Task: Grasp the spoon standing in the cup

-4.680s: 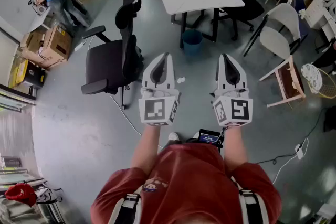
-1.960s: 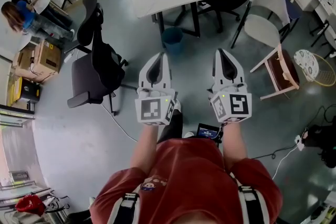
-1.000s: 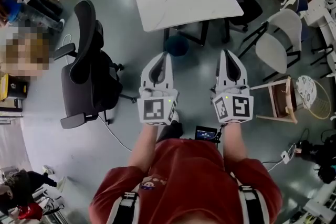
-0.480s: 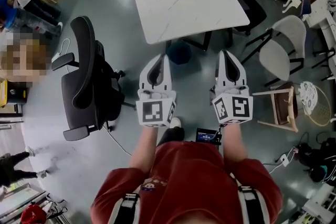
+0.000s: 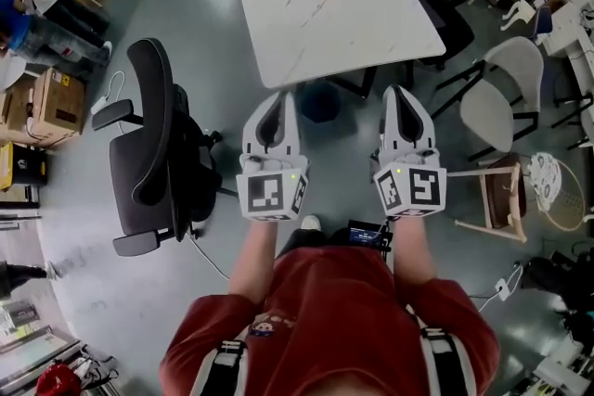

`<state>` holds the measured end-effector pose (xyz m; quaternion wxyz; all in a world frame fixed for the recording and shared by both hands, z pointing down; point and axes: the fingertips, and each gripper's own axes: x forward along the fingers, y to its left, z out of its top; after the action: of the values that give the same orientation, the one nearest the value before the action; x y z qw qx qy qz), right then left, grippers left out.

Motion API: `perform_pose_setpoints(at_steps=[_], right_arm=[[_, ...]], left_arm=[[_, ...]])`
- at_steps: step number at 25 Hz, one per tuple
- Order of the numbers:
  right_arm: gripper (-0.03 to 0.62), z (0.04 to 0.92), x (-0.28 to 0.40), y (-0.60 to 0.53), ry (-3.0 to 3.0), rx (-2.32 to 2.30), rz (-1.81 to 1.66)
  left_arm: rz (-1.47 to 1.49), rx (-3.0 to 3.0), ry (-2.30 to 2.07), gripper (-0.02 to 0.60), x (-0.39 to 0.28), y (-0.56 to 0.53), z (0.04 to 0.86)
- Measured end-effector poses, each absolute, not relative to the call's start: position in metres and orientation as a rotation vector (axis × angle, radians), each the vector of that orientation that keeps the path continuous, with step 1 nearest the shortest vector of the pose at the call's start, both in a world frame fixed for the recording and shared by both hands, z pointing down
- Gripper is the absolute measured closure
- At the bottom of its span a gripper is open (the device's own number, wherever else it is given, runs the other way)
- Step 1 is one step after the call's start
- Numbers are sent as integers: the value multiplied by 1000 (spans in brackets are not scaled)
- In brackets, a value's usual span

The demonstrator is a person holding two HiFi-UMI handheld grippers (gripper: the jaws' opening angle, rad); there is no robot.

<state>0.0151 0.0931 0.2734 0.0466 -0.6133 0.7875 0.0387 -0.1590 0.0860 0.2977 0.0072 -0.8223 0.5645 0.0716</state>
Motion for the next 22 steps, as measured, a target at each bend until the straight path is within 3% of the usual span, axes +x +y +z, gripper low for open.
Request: perform_pose_setpoints(at_steps=[9,22], right_arm=[[582,256,44,82,2348,-1840,171],[582,247,98,-23,2353,-1726,142]], left_arm=[[228,-2514,1735,580,-139,77,277],[234,-2462,1728,580,-75,-19,255]])
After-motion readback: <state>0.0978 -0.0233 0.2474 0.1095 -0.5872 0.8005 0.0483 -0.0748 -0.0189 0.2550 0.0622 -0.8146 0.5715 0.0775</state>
